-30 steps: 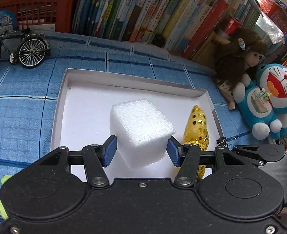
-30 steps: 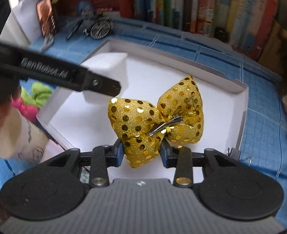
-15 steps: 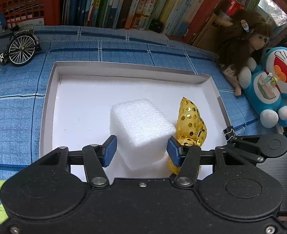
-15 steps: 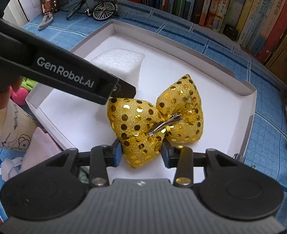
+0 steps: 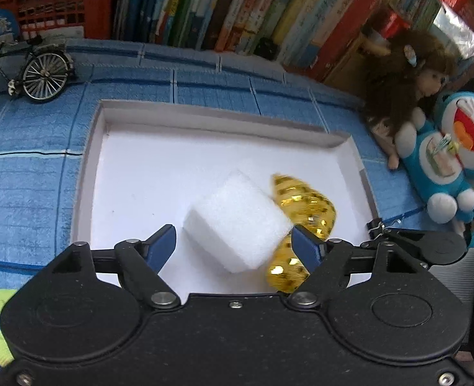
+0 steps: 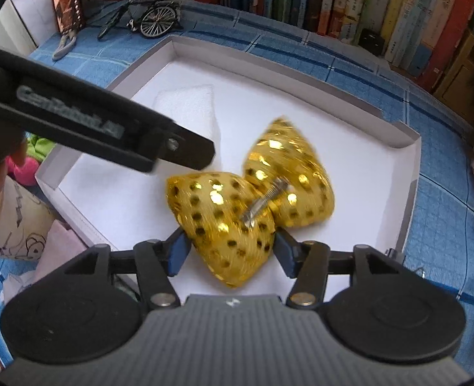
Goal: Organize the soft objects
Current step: 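Open both tools to release the foam block and bow in the box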
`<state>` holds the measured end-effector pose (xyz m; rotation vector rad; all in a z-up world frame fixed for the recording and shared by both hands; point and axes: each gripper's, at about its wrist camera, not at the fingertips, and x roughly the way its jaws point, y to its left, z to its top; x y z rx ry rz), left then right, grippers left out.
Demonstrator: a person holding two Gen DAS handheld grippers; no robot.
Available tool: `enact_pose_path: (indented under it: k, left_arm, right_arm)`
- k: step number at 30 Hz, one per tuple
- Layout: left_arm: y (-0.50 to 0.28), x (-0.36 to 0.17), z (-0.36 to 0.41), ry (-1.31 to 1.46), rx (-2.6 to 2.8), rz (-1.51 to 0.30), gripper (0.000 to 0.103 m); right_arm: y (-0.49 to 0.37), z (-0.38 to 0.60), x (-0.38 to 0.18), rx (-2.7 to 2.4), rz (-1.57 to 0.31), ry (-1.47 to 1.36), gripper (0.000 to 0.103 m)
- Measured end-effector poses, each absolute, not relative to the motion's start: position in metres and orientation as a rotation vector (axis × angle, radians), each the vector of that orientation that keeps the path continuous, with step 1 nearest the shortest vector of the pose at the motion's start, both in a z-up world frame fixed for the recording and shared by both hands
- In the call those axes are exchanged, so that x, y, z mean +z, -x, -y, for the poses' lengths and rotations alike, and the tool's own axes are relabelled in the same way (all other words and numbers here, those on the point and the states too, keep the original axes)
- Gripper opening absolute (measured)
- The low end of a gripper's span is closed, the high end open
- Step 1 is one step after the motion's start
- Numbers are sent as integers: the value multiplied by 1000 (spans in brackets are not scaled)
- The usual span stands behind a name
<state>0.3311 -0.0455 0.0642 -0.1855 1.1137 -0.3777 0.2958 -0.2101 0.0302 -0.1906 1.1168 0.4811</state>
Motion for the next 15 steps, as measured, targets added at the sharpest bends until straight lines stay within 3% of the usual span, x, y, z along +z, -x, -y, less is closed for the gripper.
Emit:
enact_pose_path:
  k: [15]
  left_arm:
    - [-266, 118, 30, 102, -382, -959, 86]
  right_arm:
    - [-256, 245, 88, 457, -942, 85, 87]
